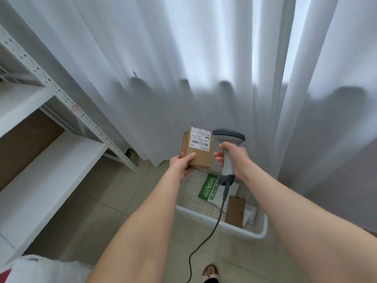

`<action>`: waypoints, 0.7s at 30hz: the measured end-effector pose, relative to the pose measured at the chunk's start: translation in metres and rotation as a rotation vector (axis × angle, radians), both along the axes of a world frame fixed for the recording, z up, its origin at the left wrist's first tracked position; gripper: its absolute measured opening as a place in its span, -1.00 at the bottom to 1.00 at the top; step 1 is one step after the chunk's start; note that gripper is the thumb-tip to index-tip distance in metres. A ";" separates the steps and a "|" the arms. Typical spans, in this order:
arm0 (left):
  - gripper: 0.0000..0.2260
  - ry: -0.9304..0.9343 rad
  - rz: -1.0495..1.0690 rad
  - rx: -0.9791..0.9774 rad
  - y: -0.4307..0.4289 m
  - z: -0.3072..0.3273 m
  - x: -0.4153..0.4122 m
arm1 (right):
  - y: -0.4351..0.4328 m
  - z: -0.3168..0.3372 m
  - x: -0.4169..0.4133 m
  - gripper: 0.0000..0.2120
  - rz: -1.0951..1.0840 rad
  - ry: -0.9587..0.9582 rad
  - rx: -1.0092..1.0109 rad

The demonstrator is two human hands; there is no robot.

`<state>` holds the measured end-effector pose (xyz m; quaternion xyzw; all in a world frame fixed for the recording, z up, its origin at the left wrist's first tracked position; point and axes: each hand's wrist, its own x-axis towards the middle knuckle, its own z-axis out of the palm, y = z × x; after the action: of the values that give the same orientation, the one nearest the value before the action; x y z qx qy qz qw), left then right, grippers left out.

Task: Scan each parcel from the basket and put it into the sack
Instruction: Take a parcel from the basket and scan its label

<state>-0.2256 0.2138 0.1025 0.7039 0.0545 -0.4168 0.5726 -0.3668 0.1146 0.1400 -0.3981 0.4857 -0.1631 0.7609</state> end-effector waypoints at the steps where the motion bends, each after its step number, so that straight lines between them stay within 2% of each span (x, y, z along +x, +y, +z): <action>1: -0.57 0.002 0.013 -0.018 0.005 0.006 -0.004 | 0.004 0.010 -0.005 -0.93 0.014 -0.008 0.000; 11: -0.53 0.006 0.060 -0.099 0.036 0.055 -0.014 | 0.042 0.077 -0.022 -0.92 0.215 -0.003 -0.025; 21: -0.53 0.025 0.023 -0.124 0.062 0.074 -0.002 | 0.084 0.114 -0.017 -0.92 0.207 0.021 -0.104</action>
<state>-0.2276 0.2757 0.1763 0.6611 0.0438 -0.4215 0.6192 -0.3833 0.1984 0.2538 -0.4866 0.4406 -0.1044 0.7471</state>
